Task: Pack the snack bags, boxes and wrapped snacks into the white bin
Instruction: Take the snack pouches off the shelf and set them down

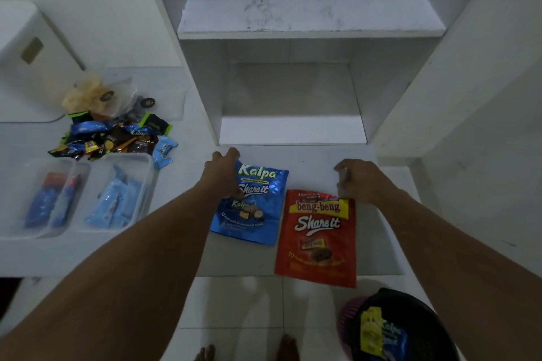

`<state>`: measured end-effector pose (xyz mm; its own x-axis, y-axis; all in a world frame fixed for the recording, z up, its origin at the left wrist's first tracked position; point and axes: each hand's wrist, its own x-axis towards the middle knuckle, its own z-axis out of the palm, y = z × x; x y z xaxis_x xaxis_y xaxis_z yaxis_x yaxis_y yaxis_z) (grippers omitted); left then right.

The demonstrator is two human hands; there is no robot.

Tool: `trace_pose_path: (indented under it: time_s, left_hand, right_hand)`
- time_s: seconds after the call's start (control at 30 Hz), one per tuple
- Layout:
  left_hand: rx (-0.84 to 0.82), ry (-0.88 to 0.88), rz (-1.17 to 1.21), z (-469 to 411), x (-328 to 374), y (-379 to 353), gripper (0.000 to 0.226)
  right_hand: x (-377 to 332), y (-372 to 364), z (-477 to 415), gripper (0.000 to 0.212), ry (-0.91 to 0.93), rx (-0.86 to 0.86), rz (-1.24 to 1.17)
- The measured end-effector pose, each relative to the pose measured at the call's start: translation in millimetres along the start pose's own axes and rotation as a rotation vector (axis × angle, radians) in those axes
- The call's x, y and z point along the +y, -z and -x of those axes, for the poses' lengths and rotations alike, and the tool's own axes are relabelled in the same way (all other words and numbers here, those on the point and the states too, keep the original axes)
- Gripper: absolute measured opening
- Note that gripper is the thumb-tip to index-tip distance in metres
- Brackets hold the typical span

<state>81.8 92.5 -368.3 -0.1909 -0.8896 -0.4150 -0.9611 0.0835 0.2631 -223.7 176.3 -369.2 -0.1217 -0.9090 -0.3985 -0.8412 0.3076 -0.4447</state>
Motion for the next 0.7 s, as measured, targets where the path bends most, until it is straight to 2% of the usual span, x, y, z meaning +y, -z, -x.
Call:
trace_pose_path:
  time_s: [0.03, 0.1, 0.17, 0.27, 0.43, 0.5, 0.6, 0.7]
  left_hand:
    - [0.006, -0.009, 0.016, 1, -2, -1, 0.101]
    - [0.023, -0.046, 0.027, 2, -4, -1, 0.092]
    - [0.036, -0.068, 0.032, 4, -5, -1, 0.085]
    - [0.044, -0.059, 0.051, 6, -7, -3, 0.078]
    - [0.101, -0.041, 0.158, 6, -9, -2, 0.045]
    - [0.103, -0.046, 0.183, 5, -9, 2, 0.037]
    - [0.109, -0.081, 0.22, 7, -7, 10, 0.034]
    - [0.103, -0.126, 0.275, 11, -4, 20, 0.04]
  right_hand:
    - [-6, -1, 5, 0.067, -0.009, -0.049, -0.017]
    - [-18, -8, 18, 0.098, 0.006, -0.174, 0.119]
    - [-24, -22, 30, 0.107, 0.059, -0.169, 0.302]
    - [-20, -34, 32, 0.097, 0.055, -0.098, 0.3]
    - [-25, -32, 27, 0.074, -0.06, -0.054, 0.168]
    - [-24, -30, 27, 0.073, -0.093, -0.05, 0.113]
    - [-21, -29, 28, 0.069, -0.126, -0.017, 0.125]
    - [-17, -26, 32, 0.064, -0.154, -0.028, 0.113]
